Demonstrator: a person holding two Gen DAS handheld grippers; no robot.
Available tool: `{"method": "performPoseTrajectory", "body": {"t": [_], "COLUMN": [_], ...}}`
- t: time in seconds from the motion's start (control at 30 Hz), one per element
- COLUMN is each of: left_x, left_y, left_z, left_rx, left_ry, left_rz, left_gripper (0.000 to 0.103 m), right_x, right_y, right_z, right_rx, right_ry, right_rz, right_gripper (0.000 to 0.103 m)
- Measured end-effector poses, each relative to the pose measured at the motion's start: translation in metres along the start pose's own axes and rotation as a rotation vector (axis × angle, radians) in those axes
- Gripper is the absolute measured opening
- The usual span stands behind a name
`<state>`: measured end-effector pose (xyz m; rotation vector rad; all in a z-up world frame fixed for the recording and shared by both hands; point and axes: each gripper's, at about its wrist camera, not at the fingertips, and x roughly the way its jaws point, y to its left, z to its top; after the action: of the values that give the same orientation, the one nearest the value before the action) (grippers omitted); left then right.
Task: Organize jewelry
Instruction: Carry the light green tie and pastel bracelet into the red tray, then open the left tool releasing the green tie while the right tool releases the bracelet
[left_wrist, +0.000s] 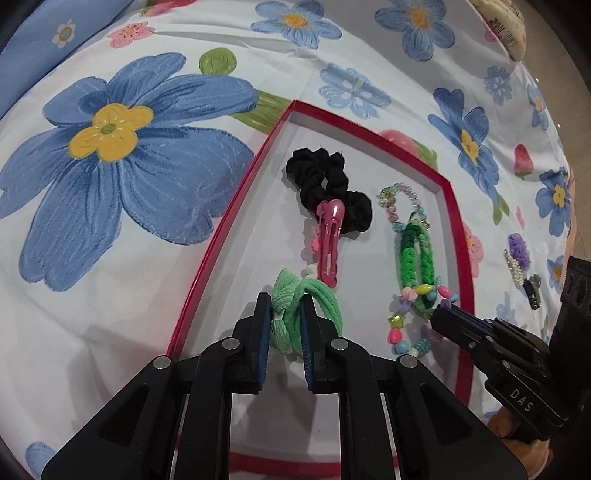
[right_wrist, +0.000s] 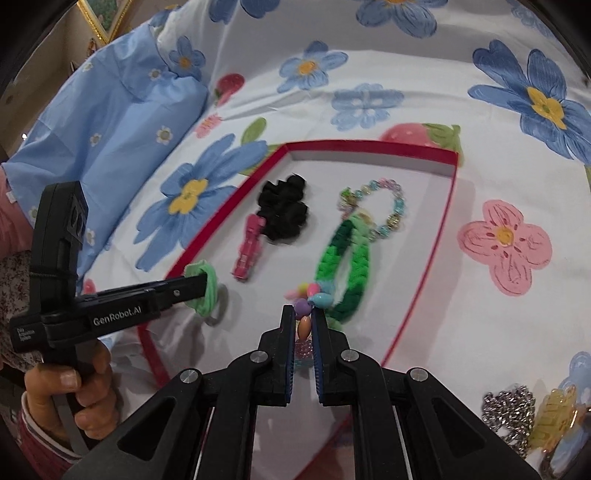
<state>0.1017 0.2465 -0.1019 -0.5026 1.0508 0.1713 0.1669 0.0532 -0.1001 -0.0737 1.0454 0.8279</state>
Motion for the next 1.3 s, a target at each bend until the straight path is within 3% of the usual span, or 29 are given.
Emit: {"method": "performPoseTrajectory", "body": {"t": [0.43,0.57,0.83,1.3], "left_x": [0.003,0.0,-0.012,-0.047], "left_y": [-0.001,-0.003,-0.004,-0.036], "left_z": [0.002,0.002,-0.002,-0.015], "left_rx": [0.007,0.009,-0.001,0.039], "left_ry": [-0.001,-0.004,-0.018,-0.076], "left_rz": [0.026,0.035,0.032,-0.024], "left_gripper": [0.016,0.031,0.036,0.042], "right_x": [0.004,0.004,-0.004,-0.064], "right_y": [0.0,0.001,0.0,-0.009], "right_z": [0.0,0.001,0.001,-0.013], "right_rx": [-0.03,-0.029,-0.017,0.028], "right_ry": [0.012,0.011,-0.001,-0.097], "right_rz": [-0.036,-0.045,-0.04,-0.042], "right_gripper": [0.01,0.011,0.014,0.025]}}
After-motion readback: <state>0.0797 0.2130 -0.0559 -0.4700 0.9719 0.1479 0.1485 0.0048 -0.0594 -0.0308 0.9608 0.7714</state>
